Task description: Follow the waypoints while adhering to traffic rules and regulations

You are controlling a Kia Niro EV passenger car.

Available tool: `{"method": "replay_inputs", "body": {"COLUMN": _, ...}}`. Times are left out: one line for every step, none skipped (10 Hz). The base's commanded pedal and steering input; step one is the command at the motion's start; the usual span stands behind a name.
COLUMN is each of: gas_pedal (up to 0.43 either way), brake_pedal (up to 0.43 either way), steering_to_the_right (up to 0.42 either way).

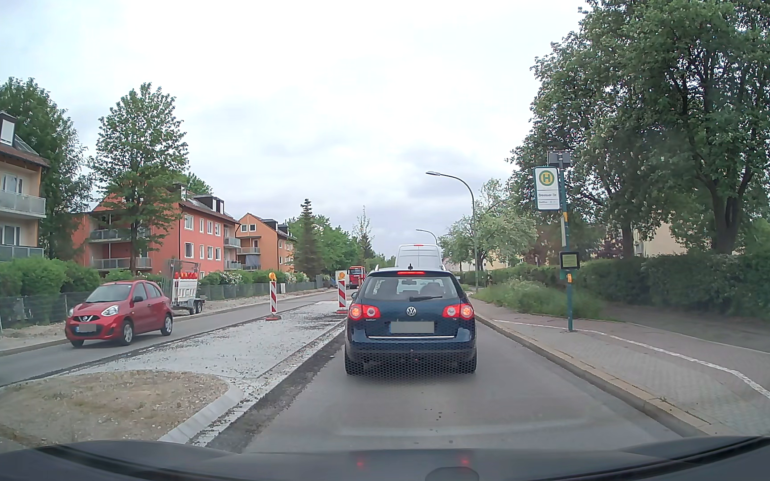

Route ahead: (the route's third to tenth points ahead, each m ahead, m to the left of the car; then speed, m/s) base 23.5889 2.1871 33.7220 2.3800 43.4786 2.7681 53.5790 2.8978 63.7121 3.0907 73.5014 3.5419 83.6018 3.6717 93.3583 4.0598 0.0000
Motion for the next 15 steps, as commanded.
{"method": "replay_inputs", "body": {"gas_pedal": 0.0, "brake_pedal": 0.256, "steering_to_the_right": -0.011}}
{"method": "replay_inputs", "body": {"gas_pedal": 0.0, "brake_pedal": 0.262, "steering_to_the_right": -0.011}}
{"method": "replay_inputs", "body": {"gas_pedal": 0.0, "brake_pedal": 0.256, "steering_to_the_right": -0.011}}
{"method": "replay_inputs", "body": {"gas_pedal": 0.0, "brake_pedal": 0.262, "steering_to_the_right": -0.011}}
{"method": "replay_inputs", "body": {"gas_pedal": 0.0, "brake_pedal": 0.262, "steering_to_the_right": -0.011}}
{"method": "replay_inputs", "body": {"gas_pedal": 0.0, "brake_pedal": 0.262, "steering_to_the_right": -0.011}}
{"method": "replay_inputs", "body": {"gas_pedal": 0.0, "brake_pedal": 0.256, "steering_to_the_right": -0.011}}
{"method": "replay_inputs", "body": {"gas_pedal": 0.0, "brake_pedal": 0.256, "steering_to_the_right": -0.011}}
{"method": "replay_inputs", "body": {"gas_pedal": 0.0, "brake_pedal": 0.256, "steering_to_the_right": -0.011}}
{"method": "replay_inputs", "body": {"gas_pedal": 0.0, "brake_pedal": 0.256, "steering_to_the_right": -0.011}}
{"method": "replay_inputs", "body": {"gas_pedal": 0.0, "brake_pedal": 0.262, "steering_to_the_right": -0.011}}
{"method": "replay_inputs", "body": {"gas_pedal": 0.0, "brake_pedal": 0.256, "steering_to_the_right": -0.011}}
{"method": "replay_inputs", "body": {"gas_pedal": 0.0, "brake_pedal": 0.256, "steering_to_the_right": -0.011}}
{"method": "replay_inputs", "body": {"gas_pedal": 0.0, "brake_pedal": 0.262, "steering_to_the_right": -0.011}}
{"method": "replay_inputs", "body": {"gas_pedal": 0.0, "brake_pedal": 0.256, "steering_to_the_right": -0.011}}
